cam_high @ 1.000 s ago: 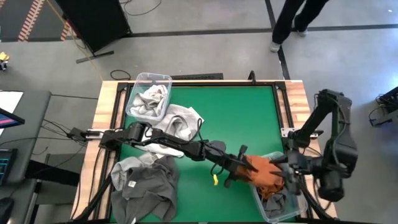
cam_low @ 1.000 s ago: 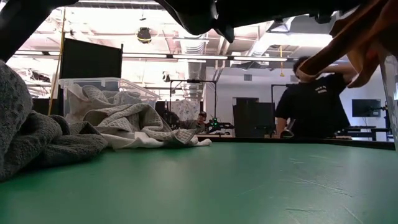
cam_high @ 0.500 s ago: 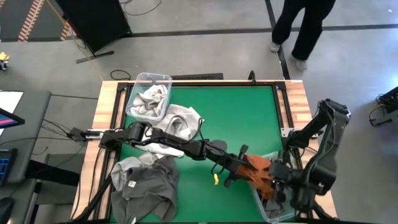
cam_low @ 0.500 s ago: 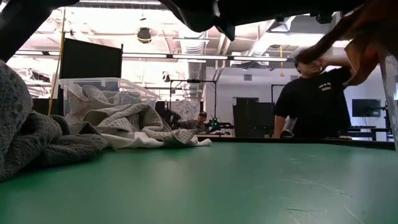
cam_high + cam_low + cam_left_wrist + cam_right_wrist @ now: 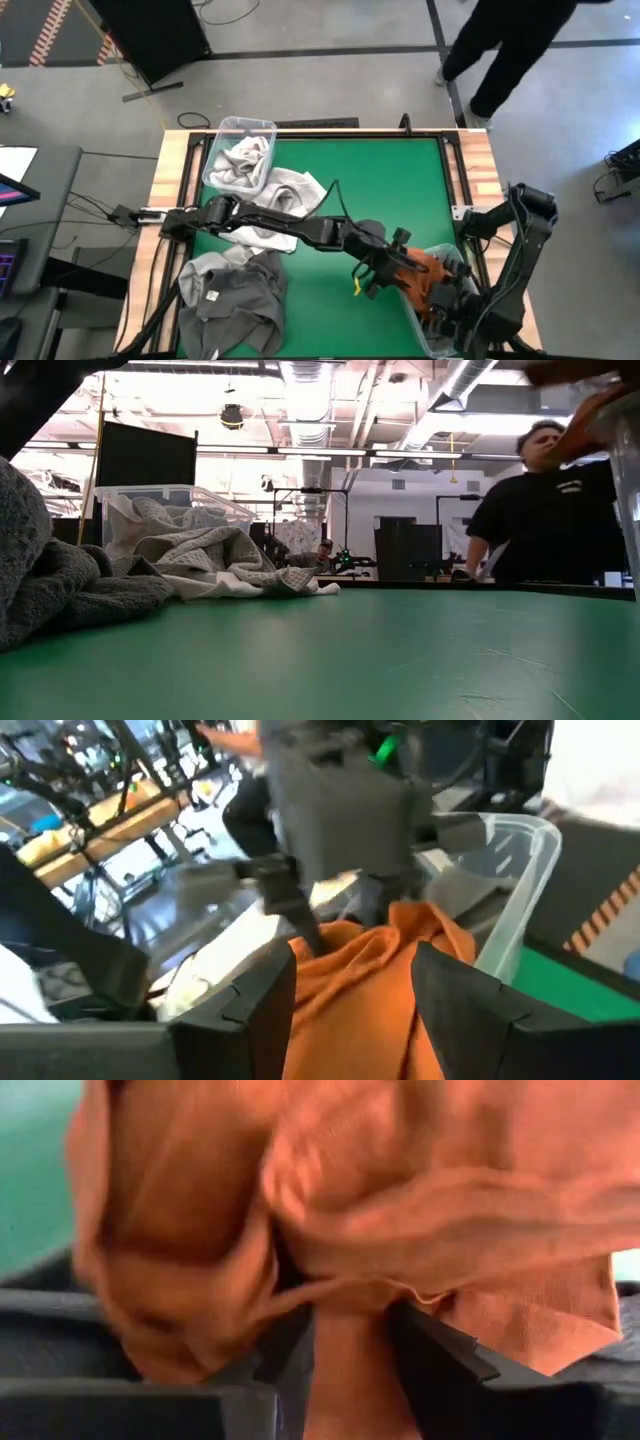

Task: Sort towels by color in basket
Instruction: Put the orange towel into the bottom transparent bin

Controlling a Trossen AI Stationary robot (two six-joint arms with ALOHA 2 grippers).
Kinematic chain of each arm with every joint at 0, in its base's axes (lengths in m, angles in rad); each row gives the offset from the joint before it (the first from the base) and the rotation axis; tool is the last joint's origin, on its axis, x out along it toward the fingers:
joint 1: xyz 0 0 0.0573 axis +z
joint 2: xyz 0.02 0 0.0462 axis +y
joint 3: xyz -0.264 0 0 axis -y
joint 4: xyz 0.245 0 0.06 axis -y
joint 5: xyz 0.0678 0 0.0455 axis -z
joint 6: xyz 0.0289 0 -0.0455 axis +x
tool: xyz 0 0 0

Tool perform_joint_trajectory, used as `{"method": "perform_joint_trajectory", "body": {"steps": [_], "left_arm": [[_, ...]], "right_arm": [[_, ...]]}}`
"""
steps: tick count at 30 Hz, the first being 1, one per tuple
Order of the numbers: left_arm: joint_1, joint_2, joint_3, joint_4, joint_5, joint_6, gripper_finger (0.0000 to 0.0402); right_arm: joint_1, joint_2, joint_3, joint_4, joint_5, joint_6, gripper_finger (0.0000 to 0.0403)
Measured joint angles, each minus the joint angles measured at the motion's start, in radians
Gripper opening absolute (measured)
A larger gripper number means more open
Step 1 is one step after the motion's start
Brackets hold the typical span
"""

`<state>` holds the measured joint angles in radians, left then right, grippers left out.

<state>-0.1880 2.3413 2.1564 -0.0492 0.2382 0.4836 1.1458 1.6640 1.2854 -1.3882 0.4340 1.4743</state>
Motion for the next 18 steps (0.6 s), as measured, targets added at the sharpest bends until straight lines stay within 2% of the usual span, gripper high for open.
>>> {"method": "perform_joint_trajectory", "body": {"steps": [6,11,18], "left_arm": [[0.0,-0.001,0.204,-0.348,-0.12,0.091,0.019],[0.004,-0.148,0.143,-0.5,-0.257,0.163,0.019],[0.043,-0.359,0.144,-0.777,-0.293,0.049,0.019]], "right_arm": [[-0.001,0.06,0.0,-0.021,-0.093,-0.005,0.0159],[0.006,0.056,-0.048,0.034,-0.148,0.011,0.015],[0.006,-0.011,-0.17,0.192,-0.195,0.014,0.0135]]}}
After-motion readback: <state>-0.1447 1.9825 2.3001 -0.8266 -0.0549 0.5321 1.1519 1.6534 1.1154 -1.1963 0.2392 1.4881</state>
